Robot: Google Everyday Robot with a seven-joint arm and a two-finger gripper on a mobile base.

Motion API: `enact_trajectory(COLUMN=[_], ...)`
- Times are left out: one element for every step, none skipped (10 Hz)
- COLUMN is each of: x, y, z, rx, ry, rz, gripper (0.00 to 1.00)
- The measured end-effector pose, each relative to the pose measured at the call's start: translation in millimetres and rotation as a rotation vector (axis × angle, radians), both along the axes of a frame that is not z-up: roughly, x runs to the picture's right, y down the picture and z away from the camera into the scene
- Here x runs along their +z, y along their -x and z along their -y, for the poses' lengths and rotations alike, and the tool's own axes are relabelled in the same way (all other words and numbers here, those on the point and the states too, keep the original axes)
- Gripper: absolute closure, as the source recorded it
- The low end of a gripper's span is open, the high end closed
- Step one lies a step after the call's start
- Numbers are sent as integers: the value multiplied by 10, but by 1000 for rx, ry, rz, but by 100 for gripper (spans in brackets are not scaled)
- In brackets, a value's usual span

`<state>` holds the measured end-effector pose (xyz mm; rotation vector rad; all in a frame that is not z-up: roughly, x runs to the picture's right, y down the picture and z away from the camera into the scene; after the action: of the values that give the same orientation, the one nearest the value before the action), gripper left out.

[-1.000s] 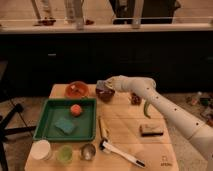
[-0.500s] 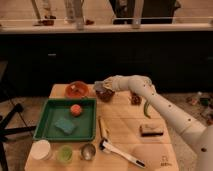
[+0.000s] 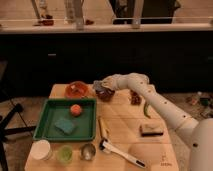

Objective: Place towel in purple bowl

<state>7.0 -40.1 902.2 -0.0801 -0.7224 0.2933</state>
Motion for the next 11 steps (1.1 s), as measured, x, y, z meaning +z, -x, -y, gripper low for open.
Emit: enact_trajectory(x=[43, 40, 44, 42, 43, 44, 43, 44, 45, 44, 45], y=[-26, -54, -59, -54, -31, -27, -32, -35, -33, -33, -37], z=[-35, -31, -36, -34, -34, -35, -34, -36, -37, -36, -37], rx=[6, 9, 9, 9, 7, 6, 7, 7, 7, 7, 7], ry=[14, 14, 14, 14, 14, 14, 14, 14, 14, 14, 14], rz=[-1, -3, -4, -3, -1, -1, -1, -2, -2, -2, -2], gripper=[100, 100, 95, 88, 76, 68, 57, 48, 37, 32, 24])
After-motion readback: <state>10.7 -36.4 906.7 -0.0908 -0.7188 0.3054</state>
